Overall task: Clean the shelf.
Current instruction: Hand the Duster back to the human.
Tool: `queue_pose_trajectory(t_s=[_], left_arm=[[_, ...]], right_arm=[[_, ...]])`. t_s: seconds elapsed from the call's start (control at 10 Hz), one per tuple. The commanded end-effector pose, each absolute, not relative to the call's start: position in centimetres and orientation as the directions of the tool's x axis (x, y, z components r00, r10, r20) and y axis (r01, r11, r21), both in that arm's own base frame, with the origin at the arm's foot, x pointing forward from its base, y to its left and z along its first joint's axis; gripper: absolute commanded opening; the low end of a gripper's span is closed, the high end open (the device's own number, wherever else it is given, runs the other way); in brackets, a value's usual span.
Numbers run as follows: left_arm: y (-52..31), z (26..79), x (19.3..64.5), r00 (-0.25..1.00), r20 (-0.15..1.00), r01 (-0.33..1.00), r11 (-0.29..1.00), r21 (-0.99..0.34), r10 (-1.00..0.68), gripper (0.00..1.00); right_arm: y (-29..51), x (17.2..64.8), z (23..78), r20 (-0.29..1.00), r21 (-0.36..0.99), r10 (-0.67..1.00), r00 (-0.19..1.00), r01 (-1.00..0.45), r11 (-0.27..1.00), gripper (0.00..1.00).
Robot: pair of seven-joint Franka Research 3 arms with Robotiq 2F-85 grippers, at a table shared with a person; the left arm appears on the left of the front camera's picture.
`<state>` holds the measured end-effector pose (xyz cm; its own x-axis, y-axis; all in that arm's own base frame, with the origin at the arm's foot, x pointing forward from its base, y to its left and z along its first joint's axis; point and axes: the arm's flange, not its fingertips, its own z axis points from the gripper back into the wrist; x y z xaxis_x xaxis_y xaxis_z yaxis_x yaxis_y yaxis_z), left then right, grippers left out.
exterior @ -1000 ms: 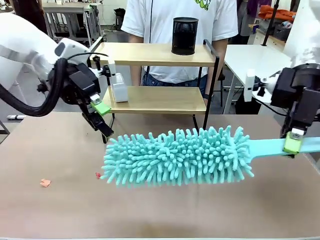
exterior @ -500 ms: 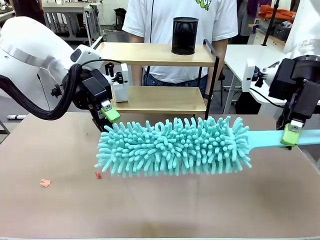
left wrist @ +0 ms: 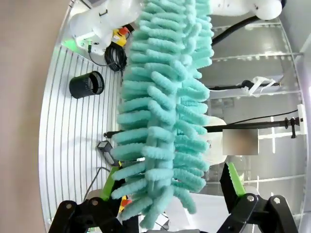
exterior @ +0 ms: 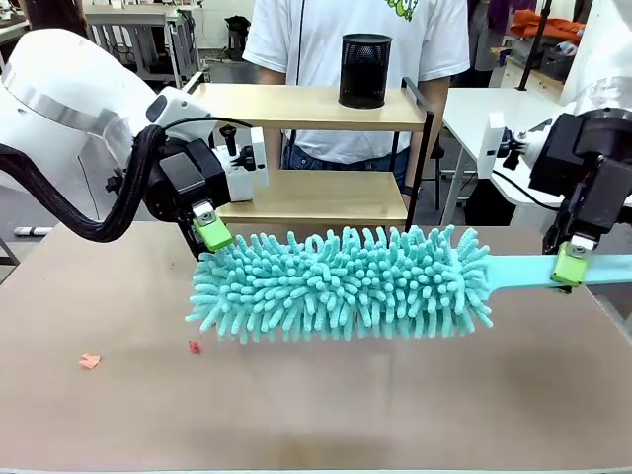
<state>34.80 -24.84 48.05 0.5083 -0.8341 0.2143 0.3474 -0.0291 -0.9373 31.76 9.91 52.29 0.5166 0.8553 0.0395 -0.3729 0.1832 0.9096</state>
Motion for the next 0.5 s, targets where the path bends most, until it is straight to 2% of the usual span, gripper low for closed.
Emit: queue_pose_trajectory(t_s=[0.0, 0.2, 0.3, 0.4], left_arm=[[-25.1, 47.9, 33.8, 0.479, 0.233, 0.343, -0.063, -0.937, -0.847, 1.00], [-25.8, 47.8, 33.6, 0.470, 0.230, 0.349, -0.060, -0.935, -0.852, 1.00], [-26.2, 47.6, 33.7, 0.498, 0.234, 0.374, -0.037, -0.927, -0.835, 0.97], [-26.5, 47.6, 33.7, 0.520, 0.261, 0.399, -0.039, -0.916, -0.813, 0.40]], right_arm=[[10.1, 32.1, 52.3, 0.091, 0.914, 0.847, 0.523, -0.382, 0.138, 0.12], [9.9, 32.1, 52.3, 0.097, 0.918, 0.850, 0.518, -0.376, 0.124, 0.12], [9.9, 32.1, 52.3, 0.096, 0.918, 0.850, 0.518, -0.377, 0.126, 0.12], [9.8, 32.0, 52.3, 0.096, 0.918, 0.850, 0.517, -0.377, 0.126, 0.12]])
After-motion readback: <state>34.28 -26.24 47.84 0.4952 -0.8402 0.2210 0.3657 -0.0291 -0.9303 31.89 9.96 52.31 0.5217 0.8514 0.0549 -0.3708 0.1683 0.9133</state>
